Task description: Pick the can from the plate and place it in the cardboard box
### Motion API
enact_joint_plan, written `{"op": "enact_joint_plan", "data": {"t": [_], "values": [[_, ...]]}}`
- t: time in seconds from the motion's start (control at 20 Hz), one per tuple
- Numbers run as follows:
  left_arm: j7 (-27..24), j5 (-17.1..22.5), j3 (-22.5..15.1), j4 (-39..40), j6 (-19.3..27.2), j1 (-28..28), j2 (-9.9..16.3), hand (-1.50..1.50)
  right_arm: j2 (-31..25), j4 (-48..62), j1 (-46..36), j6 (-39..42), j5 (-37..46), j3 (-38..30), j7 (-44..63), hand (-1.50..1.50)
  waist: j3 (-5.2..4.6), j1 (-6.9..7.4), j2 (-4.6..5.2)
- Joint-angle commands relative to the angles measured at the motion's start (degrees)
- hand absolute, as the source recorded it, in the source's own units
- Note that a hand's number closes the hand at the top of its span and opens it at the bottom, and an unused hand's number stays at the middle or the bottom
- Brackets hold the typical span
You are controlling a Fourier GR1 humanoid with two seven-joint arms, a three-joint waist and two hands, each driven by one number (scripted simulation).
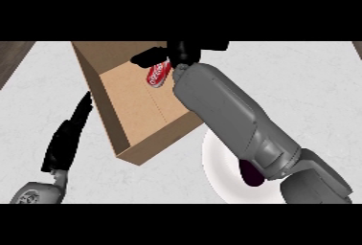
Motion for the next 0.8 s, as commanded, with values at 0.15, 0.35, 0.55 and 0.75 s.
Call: {"op": "enact_joint_plan", "data": {"t": [0.15, 0.35, 0.55, 0.75], "values": [[1.13, -0.34, 1.44, -1.63, 0.75, 2.30, 0.56, 0.00, -0.44, -2.24, 4.51, -5.15, -7.05, -11.63, -13.82, -1.50, 0.08, -3.07, -0.65], [1.29, -0.52, 2.29, -1.11, 0.54, 2.13, 0.57, 0.00, -4.41, 0.32, 5.43, -5.16, -8.17, -16.42, -16.74, -1.50, 0.04, -3.83, -0.84], [-3.80, -0.61, 2.91, -1.50, 1.72, 8.33, -0.81, 0.00, -11.81, -6.46, 10.39, 0.08, -9.94, -18.67, -15.65, -1.50, 0.02, -5.06, -1.46], [0.79, -1.83, 2.25, -4.81, 1.78, 6.95, -0.88, 0.00, -17.05, -13.68, 19.35, 6.39, -11.59, -20.60, -19.76, -1.50, 0.06, -5.52, -1.57]]}}
